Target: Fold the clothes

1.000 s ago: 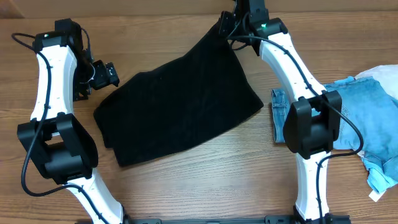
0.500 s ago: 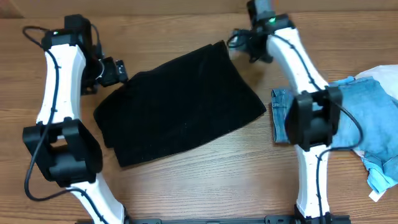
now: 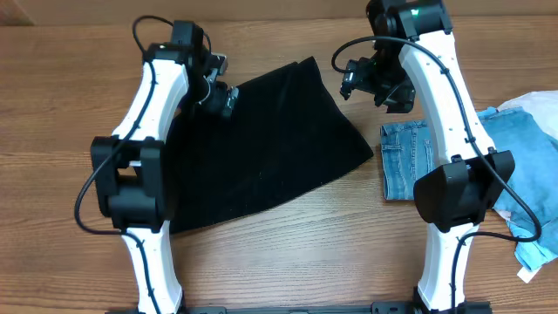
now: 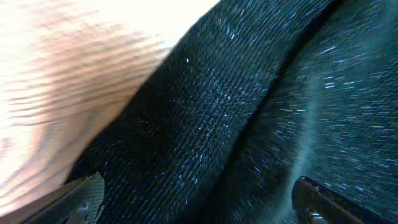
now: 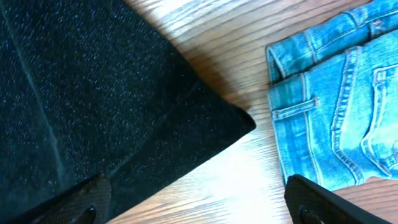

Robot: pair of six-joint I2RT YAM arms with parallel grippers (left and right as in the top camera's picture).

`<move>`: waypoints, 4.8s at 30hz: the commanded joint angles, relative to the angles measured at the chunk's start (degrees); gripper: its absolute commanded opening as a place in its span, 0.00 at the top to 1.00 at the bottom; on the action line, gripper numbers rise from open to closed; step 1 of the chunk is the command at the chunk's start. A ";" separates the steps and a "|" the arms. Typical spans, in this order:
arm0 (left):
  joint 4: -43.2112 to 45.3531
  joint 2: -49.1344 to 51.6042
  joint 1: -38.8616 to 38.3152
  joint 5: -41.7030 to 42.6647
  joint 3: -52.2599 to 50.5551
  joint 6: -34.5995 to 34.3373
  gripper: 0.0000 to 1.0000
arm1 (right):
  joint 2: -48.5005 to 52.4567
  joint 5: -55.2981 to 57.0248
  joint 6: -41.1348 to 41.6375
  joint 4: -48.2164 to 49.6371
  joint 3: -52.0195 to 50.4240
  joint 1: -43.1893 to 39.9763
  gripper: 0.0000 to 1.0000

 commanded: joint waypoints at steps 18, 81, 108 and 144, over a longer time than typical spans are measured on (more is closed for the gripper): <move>-9.20 3.23 0.59 -4.87 18.62 -0.37 0.96 | 0.11 -0.26 -0.31 6.93 -7.48 0.57 0.00; -29.33 2.67 -1.66 4.13 13.29 -14.25 0.91 | -9.57 5.64 15.08 24.98 -30.51 8.59 0.91; -16.17 2.67 2.78 0.15 -16.28 -27.30 0.90 | 6.91 -10.38 -3.56 55.32 -30.51 1.07 0.88; -16.61 3.02 12.59 -6.75 12.66 -20.02 0.26 | 2.32 -18.62 2.62 59.34 -30.42 11.72 0.96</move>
